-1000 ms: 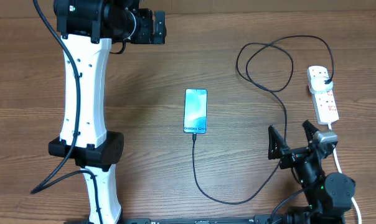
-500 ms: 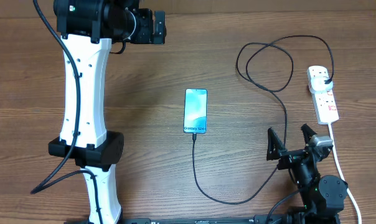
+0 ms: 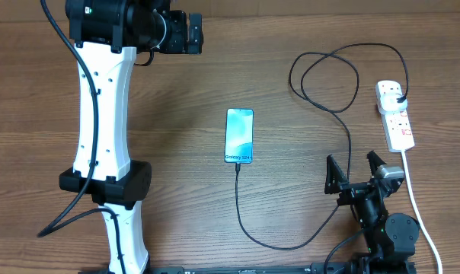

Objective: Plug charger to phone and switch on socket

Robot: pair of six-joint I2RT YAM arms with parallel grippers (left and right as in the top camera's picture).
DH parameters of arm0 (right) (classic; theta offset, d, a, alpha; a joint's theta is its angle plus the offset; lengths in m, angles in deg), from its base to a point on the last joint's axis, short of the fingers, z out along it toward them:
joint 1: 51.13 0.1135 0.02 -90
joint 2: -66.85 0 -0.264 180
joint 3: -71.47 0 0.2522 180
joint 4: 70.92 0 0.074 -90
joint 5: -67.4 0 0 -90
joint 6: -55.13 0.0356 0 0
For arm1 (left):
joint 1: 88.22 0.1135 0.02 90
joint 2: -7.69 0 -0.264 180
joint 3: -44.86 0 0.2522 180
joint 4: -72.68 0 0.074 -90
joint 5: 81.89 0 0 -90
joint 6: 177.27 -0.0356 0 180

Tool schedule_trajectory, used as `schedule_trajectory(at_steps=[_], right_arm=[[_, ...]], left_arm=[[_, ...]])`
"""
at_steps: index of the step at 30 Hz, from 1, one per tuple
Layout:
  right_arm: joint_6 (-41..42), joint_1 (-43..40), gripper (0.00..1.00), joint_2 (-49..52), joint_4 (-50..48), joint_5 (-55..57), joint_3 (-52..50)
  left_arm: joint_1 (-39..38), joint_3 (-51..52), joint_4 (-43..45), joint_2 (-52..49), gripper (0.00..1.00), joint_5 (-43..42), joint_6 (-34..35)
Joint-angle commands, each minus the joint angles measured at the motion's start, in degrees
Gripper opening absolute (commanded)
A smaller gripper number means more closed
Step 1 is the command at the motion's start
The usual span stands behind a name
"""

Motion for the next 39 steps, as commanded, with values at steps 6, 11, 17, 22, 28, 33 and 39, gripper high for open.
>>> schedule_trajectory(at_steps=[6, 11, 17, 22, 28, 33, 39], right_arm=[[-0.1, 0.5, 1.00, -0.6, -0.4, 0.8, -0.1], [-0.1, 0.5, 1.00, -0.6, -0.4, 0.8, -0.1], [-0.1, 0.5, 1.00, -0.6, -0.4, 0.8, -0.1], [-0.1, 0.5, 1.00, -0.6, -0.4, 0.8, -0.1], [-0.1, 0.5, 1.00, -0.6, -0.4, 0.7, -0.1], [-0.1, 0.5, 1.00, -0.6, -0.4, 0.7, -0.1], [-0.1, 0.5, 1.00, -0.6, -0.4, 0.8, -0.1]], left_arm=[[0.3, 0.1, 0.1, -0.4, 0.99, 0.5, -0.6], [0.3, 0.1, 0.1, -0.4, 0.99, 0.5, -0.7], [0.3, 0.1, 0.1, -0.4, 0.99, 0.5, -0.6], [0.3, 0.3, 0.0, -1.0, 1.00, 0.5, -0.7], [-0.2, 8.3, 0.3, 2.8, 1.00, 0.9, -0.7], [0.0, 26.0, 1.7, 15.7, 1.00, 5.9, -1.6], [2.1, 51.1, 10.6, 37.2, 1.00, 8.7, -1.5]])
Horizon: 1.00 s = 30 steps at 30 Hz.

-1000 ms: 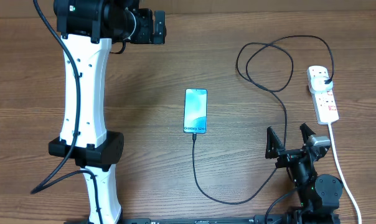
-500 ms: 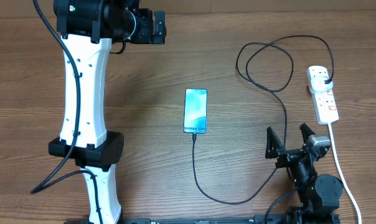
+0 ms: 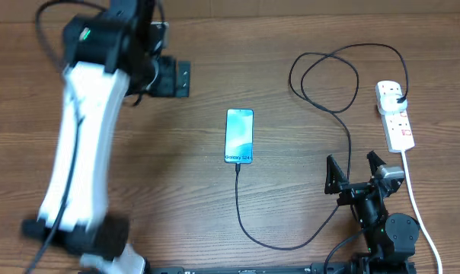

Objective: Plug charger to phone and switch on socket

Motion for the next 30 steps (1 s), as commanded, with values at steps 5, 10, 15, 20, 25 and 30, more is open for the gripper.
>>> schedule_trajectory(at_steps=[5, 10, 15, 20, 25, 30], right_arm=[[-0.1, 0.5, 1.00, -0.6, -0.4, 0.6, -0.1], [-0.1, 0.5, 1.00, -0.6, -0.4, 0.7, -0.1], [-0.1, 0.5, 1.00, -0.6, -0.4, 0.7, -0.1], [-0.1, 0.5, 1.00, -0.6, -0.4, 0.7, -0.1], [-0.1, 0.5, 1.00, -0.6, -0.4, 0.7, -0.1], [-0.1, 0.5, 1.00, -0.6, -0.4, 0.6, -0.1]], left_arm=[[3.9, 30.4, 21.9, 29.3, 1.00, 2.6, -1.6], [7.6, 51.3, 38.9, 43.8, 0.99, 2.6, -1.6], [11.8, 70.7, 54.1, 56.0, 0.99, 2.3, -1.6], [13.5, 88.1, 71.1, 66.2, 0.99, 2.4, -1.6], [13.5, 103.0, 84.4, 76.2, 1.00, 2.4, -4.0], [13.5, 113.3, 89.7, 85.4, 1.00, 2.5, -6.8]])
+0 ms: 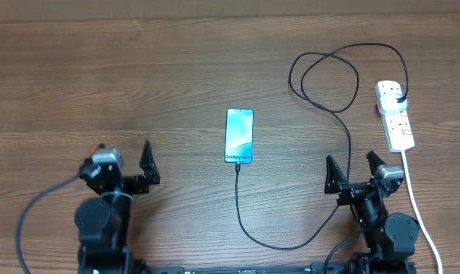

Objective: Plug charger to phone and switch on socket

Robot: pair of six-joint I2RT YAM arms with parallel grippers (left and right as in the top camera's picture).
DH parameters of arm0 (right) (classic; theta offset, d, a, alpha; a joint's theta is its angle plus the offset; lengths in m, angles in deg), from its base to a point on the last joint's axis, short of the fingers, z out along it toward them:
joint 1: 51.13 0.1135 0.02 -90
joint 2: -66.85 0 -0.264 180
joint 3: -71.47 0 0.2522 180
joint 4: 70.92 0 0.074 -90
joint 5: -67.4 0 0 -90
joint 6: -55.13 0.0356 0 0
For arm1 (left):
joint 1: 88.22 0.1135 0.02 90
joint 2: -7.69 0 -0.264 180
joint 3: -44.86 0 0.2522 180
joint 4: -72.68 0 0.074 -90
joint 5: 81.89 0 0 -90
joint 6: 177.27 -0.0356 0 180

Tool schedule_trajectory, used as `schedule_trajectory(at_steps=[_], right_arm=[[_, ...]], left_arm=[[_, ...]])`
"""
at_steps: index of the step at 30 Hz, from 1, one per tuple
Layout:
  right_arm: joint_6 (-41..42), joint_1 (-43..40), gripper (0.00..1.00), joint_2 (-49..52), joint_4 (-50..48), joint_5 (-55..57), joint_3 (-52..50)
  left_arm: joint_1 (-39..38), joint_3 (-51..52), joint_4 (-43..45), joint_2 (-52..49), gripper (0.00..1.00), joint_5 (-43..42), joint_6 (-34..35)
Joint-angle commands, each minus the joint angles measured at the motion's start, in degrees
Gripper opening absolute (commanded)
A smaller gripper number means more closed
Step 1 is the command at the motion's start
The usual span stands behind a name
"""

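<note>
The phone (239,135) lies face up mid-table, screen lit, with the black charger cable (237,199) plugged into its near end. The cable curves along the front, climbs on the right, loops at the back and ends at a plug (398,97) in the white power strip (396,122). The state of the strip's switch cannot be read from here. My left gripper (125,163) rests open at the front left, well away from the phone. My right gripper (353,169) rests open at the front right, just beside the rising cable and empty.
The strip's white lead (414,204) runs down the right side past my right arm to the front edge. The wooden table (138,84) carries nothing else in view. Cable loops (325,72) occupy the back right.
My left arm, which stretched blurred over the back left of the table, now sits folded at the front left with its gripper open. Phone, cable, strip and right arm are unchanged.
At first my left arm reached far over the back left of the table, its gripper near the far edge. A moment later it was blurred and lower. Now it is folded at the front left. The cable stayed plugged into phone and strip throughout.
</note>
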Motion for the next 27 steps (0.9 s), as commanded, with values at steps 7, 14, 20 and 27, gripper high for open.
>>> schedule_trajectory(at_steps=[7, 14, 20, 27], right_arm=[[0.0, 0.3, 1.00, -0.6, -0.3, 0.6, 0.0], [0.0, 0.3, 1.00, -0.6, -0.3, 0.6, 0.0], [0.0, 0.3, 1.00, -0.6, -0.3, 0.6, 0.0], [0.0, 0.3, 1.00, -0.6, -0.3, 0.6, 0.0]], left_arm=[[0.4, 12.2, -0.5, 15.6, 1.00, 1.0, -5.2], [0.3, 12.2, -3.5, 19.4, 1.00, 0.8, -5.3], [0.3, 12.2, -3.7, 19.3, 1.00, 0.8, -5.3], [0.3, 12.2, -3.7, 19.3, 1.00, 0.8, -5.3]])
